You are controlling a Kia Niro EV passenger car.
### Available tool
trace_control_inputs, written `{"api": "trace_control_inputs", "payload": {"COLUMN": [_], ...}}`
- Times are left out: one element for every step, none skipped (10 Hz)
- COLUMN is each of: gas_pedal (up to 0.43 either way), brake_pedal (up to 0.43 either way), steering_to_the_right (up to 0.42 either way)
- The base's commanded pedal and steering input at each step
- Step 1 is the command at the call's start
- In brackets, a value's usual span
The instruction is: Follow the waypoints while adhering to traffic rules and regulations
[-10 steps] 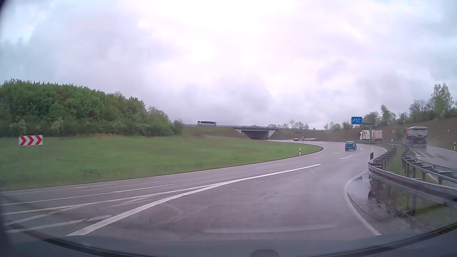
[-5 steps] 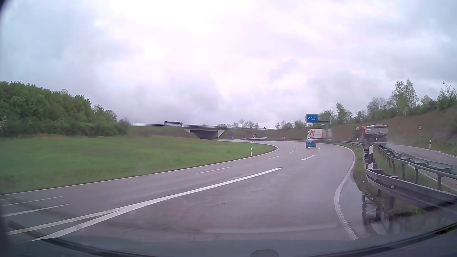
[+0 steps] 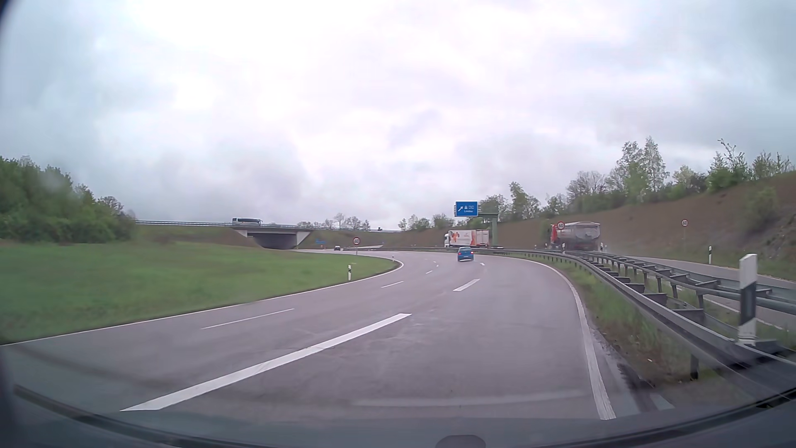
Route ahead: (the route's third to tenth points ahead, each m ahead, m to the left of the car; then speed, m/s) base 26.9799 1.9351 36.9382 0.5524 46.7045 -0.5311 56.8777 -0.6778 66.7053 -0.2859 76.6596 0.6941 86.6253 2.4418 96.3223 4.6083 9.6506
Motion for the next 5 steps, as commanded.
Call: {"api": "trace_control_inputs", "payload": {"gas_pedal": [0.268, 0.287, 0.299, 0.299, 0.299], "brake_pedal": [0.0, 0.0, 0.0, 0.0, 0.0], "steering_to_the_right": [0.142, 0.135, 0.121, 0.107, 0.09]}}
